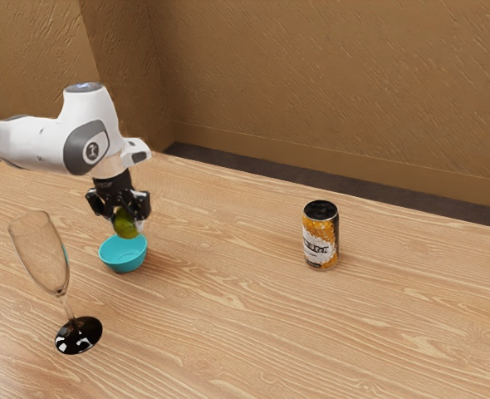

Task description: Place the pear in the bowl.

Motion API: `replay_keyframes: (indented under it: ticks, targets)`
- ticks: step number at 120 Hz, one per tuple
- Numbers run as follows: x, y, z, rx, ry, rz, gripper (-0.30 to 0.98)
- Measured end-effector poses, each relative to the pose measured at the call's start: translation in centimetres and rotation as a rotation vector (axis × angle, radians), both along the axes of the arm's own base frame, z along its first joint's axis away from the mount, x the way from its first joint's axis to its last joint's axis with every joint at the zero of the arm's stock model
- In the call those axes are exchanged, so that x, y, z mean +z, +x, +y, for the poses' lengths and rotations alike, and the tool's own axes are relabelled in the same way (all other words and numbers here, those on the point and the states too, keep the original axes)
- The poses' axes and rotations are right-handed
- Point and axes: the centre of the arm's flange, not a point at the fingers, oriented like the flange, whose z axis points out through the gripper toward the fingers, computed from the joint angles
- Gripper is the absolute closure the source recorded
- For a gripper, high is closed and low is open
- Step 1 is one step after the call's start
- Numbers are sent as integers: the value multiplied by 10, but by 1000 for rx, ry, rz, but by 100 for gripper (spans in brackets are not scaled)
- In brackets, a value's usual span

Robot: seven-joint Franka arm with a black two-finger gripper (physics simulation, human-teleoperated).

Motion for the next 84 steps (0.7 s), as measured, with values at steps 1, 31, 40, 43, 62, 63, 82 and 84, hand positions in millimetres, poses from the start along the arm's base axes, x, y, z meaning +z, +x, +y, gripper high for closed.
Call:
replay_keyframes:
  ticks: [1,31,40,43,62,63,82,84]
  targets:
    - [0,-2,2,4,0,1,41]
    - [-14,-4,32,55,-7,33,40]
    - [-20,9,40,59,-5,33,40]
    - [-22,13,43,60,-4,32,40]
    - [-40,29,52,59,-9,45,40]
    - [-40,29,52,59,-9,46,40]
    - [-43,30,51,52,-15,48,33]
    - [-43,30,51,51,-16,47,31]
